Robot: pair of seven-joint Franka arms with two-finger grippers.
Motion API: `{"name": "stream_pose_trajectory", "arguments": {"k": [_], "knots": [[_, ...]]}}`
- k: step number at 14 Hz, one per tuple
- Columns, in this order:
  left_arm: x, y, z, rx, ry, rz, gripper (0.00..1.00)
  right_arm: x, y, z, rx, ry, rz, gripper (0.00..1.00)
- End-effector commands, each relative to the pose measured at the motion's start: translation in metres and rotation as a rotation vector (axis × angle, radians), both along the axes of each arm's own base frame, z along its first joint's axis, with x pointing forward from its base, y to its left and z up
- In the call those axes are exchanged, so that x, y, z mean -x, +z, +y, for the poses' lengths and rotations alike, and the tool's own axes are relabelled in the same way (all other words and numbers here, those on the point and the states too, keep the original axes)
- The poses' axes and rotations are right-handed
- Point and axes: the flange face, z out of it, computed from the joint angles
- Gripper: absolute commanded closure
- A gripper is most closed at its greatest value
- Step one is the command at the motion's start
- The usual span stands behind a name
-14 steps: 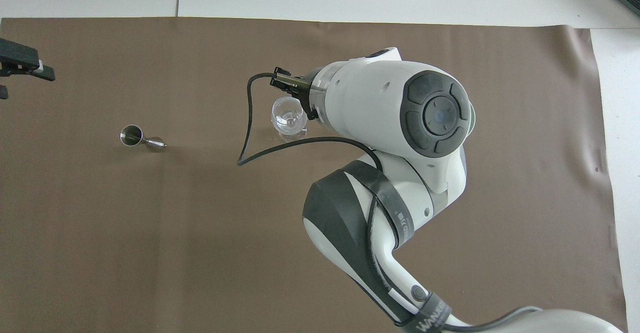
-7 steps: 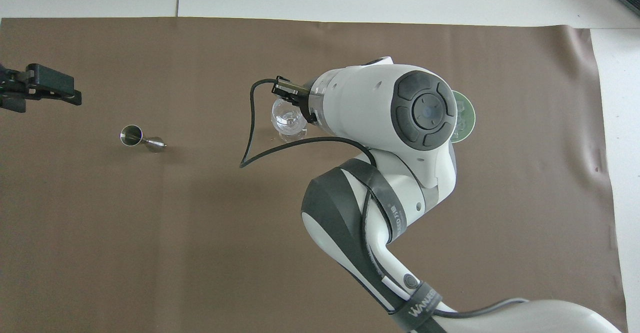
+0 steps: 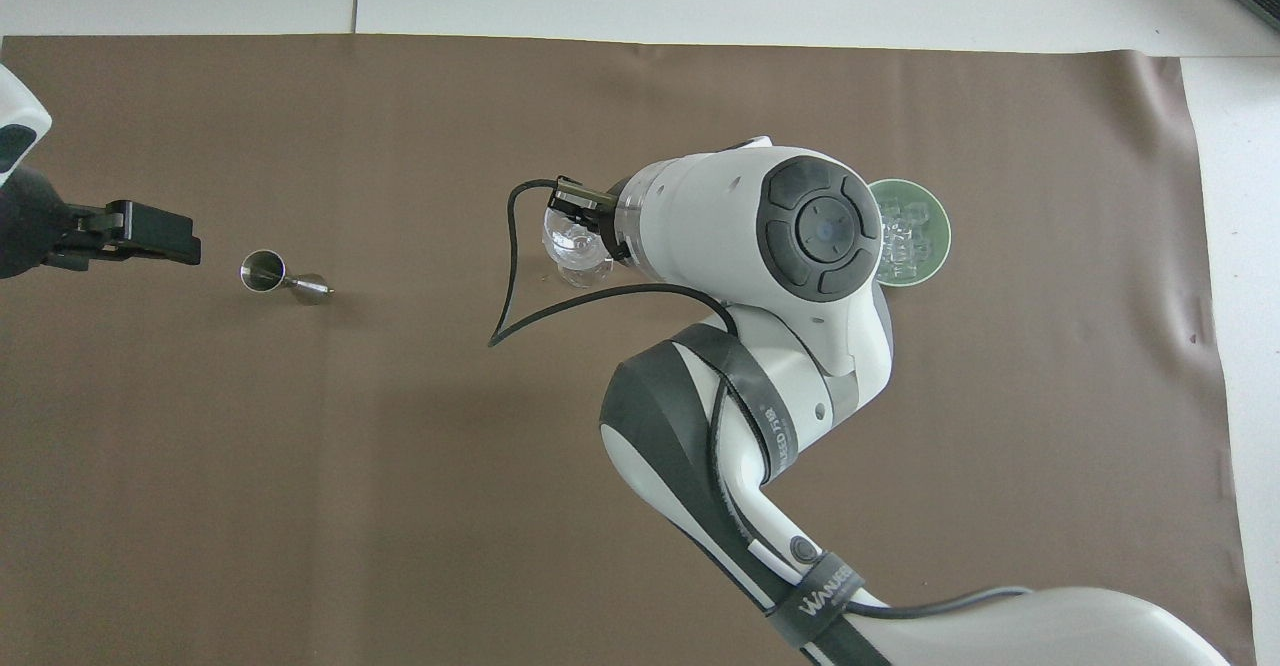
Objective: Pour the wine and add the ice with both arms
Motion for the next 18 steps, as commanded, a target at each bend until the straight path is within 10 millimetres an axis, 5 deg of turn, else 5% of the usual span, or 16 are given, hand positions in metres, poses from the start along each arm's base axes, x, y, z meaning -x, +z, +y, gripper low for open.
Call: {"name": "stream_pose_trajectory", "arguments": {"k": [1,18], "knots": [[0.009,0.010,0.008,-0.026,-0.021,-0.015,0.00,-0.002,0.005,0.003,-0.048,-0.026,-0.024,1.00],[0.018,0.008,0.014,-0.077,-0.042,0.040,0.00,-0.009,-0.011,0.006,-0.054,-0.027,-0.030,1.00]]}}
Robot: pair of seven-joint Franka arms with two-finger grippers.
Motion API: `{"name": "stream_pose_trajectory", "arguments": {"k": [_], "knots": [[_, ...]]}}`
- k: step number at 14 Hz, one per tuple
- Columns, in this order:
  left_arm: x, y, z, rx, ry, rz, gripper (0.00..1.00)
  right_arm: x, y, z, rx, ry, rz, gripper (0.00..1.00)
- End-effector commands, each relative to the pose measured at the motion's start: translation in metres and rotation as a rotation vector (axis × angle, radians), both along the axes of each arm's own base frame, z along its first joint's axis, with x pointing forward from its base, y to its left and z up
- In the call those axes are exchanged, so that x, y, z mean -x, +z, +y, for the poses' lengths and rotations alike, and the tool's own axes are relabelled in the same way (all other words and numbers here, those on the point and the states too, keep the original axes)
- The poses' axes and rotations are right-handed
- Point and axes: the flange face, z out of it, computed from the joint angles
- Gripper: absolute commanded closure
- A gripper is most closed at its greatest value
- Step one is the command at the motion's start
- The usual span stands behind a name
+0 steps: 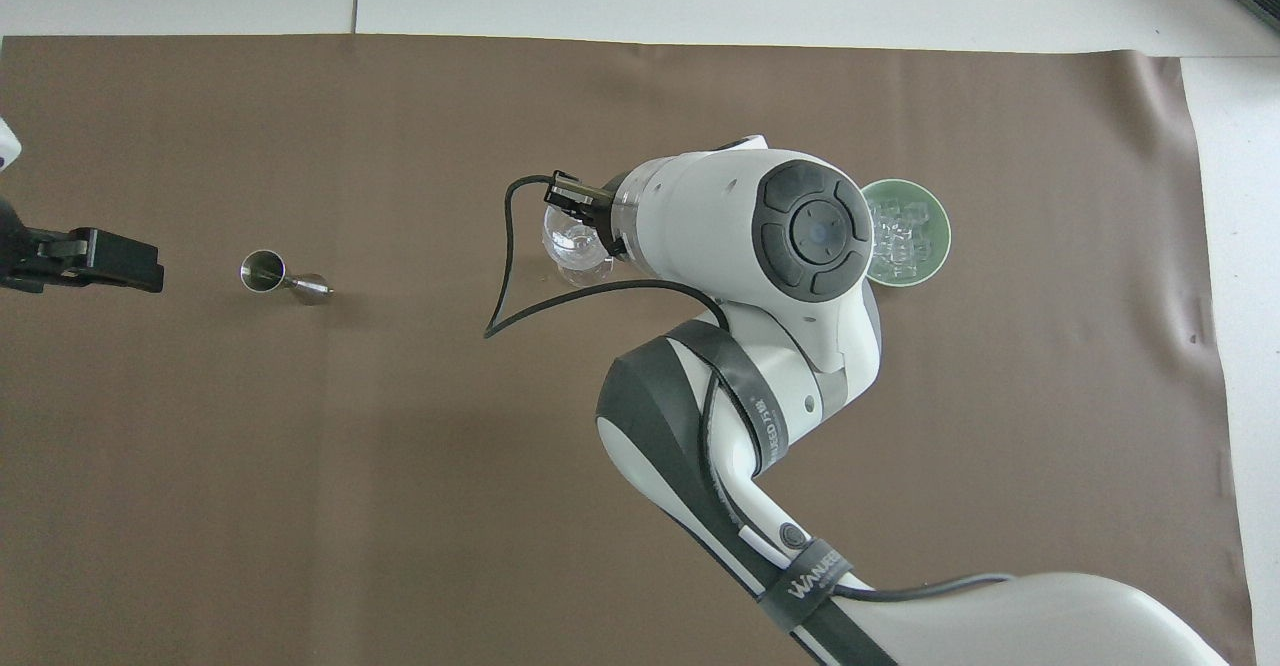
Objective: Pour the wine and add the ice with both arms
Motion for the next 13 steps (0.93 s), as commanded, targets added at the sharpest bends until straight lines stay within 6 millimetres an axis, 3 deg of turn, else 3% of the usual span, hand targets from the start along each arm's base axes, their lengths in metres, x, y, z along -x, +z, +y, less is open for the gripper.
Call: {"name": "stream_pose_trajectory", "arguments": {"k": [1,2,4,5,12,13], "knots": [[0.006,0.004,0.001,-0.014,-0.013,-0.005,0.00,-0.003,-0.004,0.005,-0.035,-0.022,-0.009,1.00],[0.007,0.006,0.001,-0.011,-0.009,-0.005,0.00,-0.004,-0.006,0.005,-0.037,-0.025,-0.008,1.00],[0.011,0.035,0.001,-0.008,-0.006,-0.059,0.00,-0.003,-0.006,0.006,-0.038,-0.020,-0.009,1.00],[0.013,0.040,0.001,-0.007,-0.006,-0.066,0.00,-0.002,-0.009,0.009,-0.036,-0.018,-0.006,1.00],[0.019,0.038,0.003,-0.006,-0.001,-0.041,0.00,0.002,-0.016,0.016,-0.035,-0.011,0.011,1.00],[0.019,0.038,0.002,-0.003,-0.001,-0.041,0.00,0.002,-0.016,0.016,-0.035,-0.011,0.011,0.94]]}}
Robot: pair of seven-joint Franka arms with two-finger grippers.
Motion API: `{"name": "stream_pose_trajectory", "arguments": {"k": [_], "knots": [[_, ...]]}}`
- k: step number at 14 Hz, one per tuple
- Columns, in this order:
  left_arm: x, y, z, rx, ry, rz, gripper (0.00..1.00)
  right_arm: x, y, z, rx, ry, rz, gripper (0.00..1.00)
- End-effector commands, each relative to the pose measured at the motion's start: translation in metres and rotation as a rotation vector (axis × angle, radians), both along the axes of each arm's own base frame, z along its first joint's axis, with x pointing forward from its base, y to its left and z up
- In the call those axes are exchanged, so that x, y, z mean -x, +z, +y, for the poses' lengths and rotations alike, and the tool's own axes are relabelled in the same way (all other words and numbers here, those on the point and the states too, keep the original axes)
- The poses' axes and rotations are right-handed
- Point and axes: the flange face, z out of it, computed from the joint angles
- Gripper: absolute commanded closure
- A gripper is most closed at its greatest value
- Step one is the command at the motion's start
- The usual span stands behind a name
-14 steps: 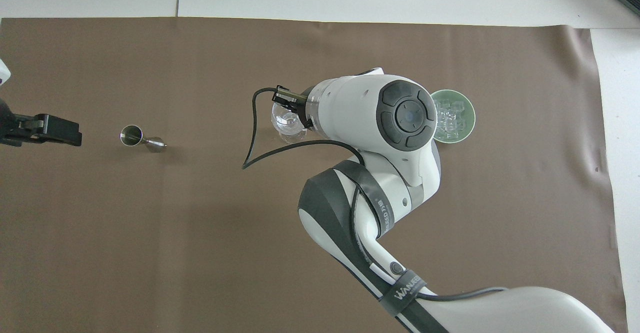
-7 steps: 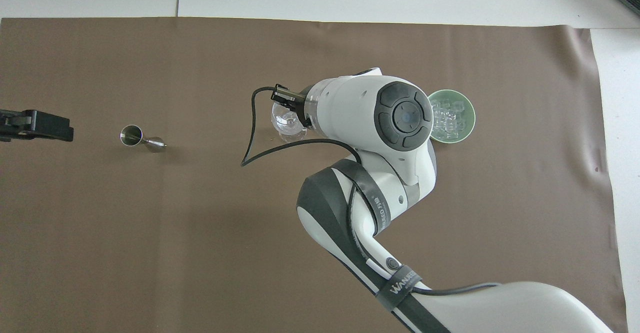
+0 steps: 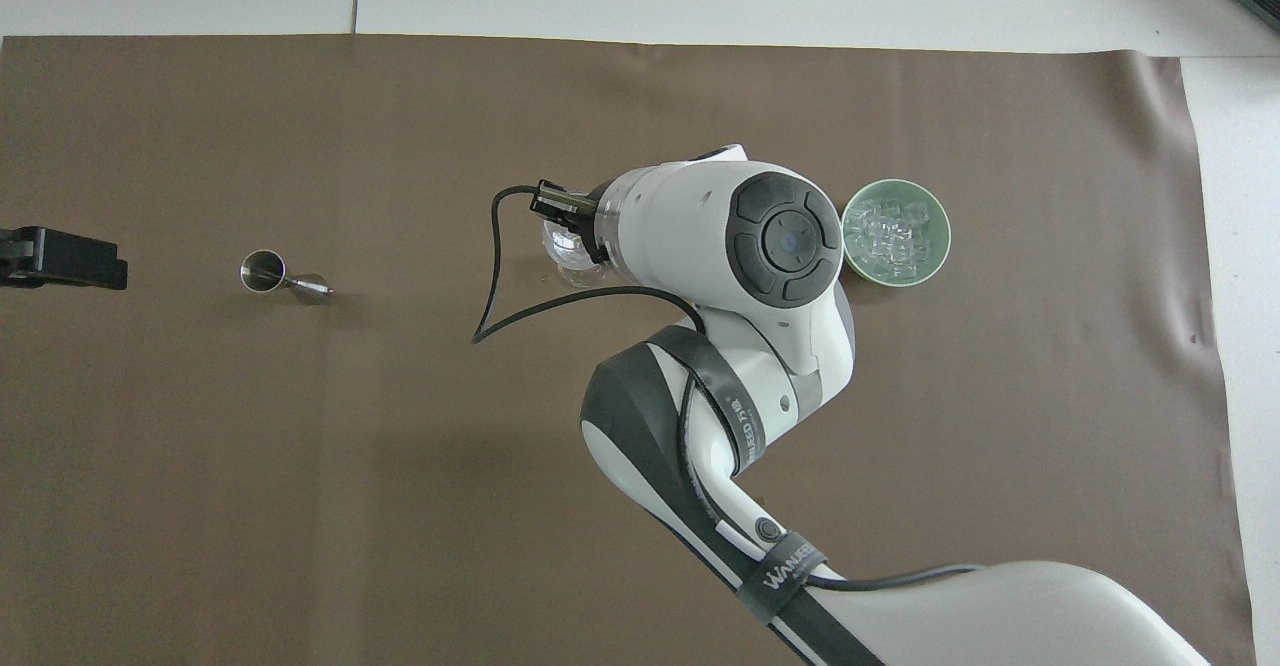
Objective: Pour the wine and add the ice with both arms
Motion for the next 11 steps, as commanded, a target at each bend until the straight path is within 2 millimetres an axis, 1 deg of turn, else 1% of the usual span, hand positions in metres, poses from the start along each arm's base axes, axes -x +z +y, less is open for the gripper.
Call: {"name": "stream_pose_trajectory", "arguments": {"k": [1,2,3,8,11], "knots": [[0.0054,-0.0019,0.0002,-0.001,-0.008,0.023,0.00,-0.0007,-0.0015,0.0026,-0.027,-0.026,0.008,0.88],[0.0063,-0.0049,0.0011,-0.002,-0.007,0.036,0.00,-0.0007,-0.0015,0.0026,-0.027,-0.026,0.008,0.84],[0.0073,-0.0065,0.0004,-0.003,-0.009,0.047,0.00,-0.0005,-0.0019,0.0026,-0.023,-0.024,0.009,0.82],[0.0091,-0.0015,-0.0012,-0.003,-0.007,0.050,0.00,-0.0009,-0.0025,0.0016,-0.017,-0.022,0.010,0.72],[0.0095,0.0008,-0.0012,-0.003,-0.007,0.044,0.00,-0.0015,-0.0025,0.0007,-0.015,-0.021,0.008,0.70]]}}
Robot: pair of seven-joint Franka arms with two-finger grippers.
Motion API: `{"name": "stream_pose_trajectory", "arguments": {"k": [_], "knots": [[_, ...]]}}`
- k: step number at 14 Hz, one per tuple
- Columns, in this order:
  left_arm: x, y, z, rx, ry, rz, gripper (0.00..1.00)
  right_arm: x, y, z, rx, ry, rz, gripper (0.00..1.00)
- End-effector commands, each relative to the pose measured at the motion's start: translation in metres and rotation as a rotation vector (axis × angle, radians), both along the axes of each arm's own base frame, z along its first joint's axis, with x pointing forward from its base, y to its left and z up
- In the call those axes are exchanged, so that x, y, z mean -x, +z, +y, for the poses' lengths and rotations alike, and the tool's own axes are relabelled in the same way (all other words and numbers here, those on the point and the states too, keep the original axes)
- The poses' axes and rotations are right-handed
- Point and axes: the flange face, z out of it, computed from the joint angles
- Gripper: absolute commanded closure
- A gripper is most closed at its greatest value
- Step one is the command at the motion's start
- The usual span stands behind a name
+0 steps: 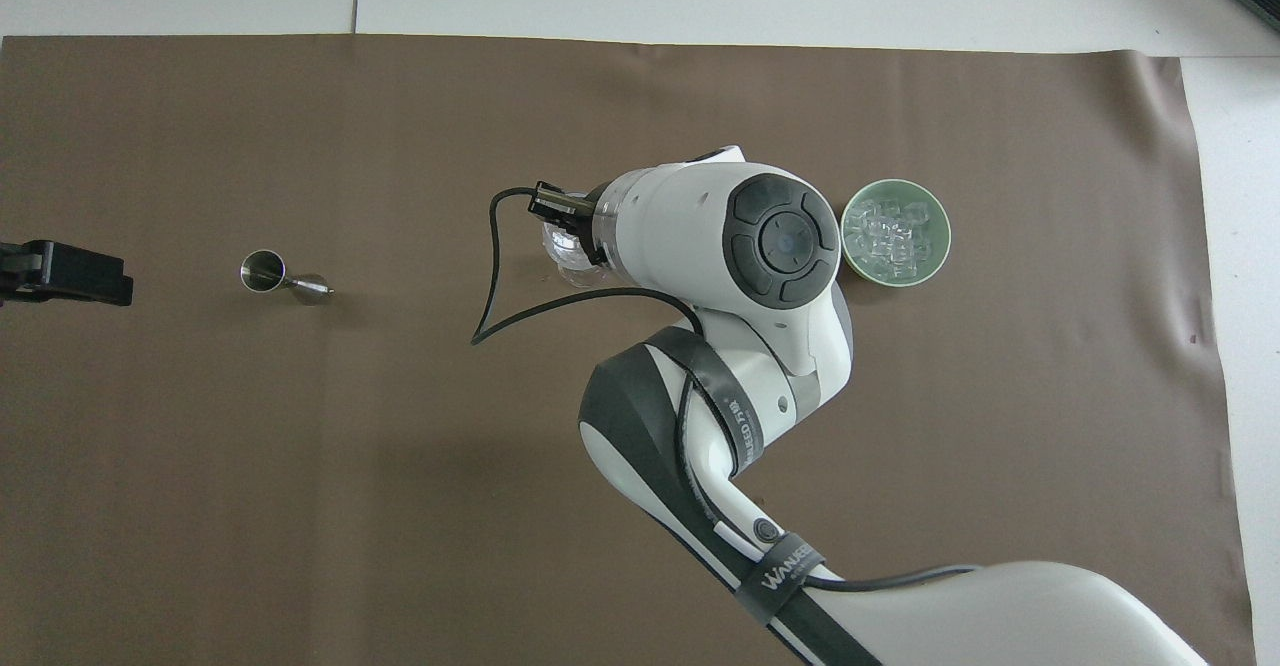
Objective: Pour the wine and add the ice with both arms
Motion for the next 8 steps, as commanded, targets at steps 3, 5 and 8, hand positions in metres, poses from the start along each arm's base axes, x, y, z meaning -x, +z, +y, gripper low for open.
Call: {"name": "stream_pose_trajectory", "arguments": {"k": [3,5,8], "knots": [[0.0055,0.0057,-0.0011,-0.001,-0.007,0.003,0.00,-0.0020,-0.0018,-0.0004,-0.014,-0.022,0.006,0.69],[0.0055,0.0057,-0.0011,-0.001,-0.007,0.003,0.00,-0.0019,-0.0017,-0.0005,-0.008,-0.019,0.007,0.69],[0.0055,0.0064,-0.0002,0.000,-0.005,0.001,0.00,-0.0029,0.0064,-0.0043,0.013,-0.008,0.004,0.69]]}}
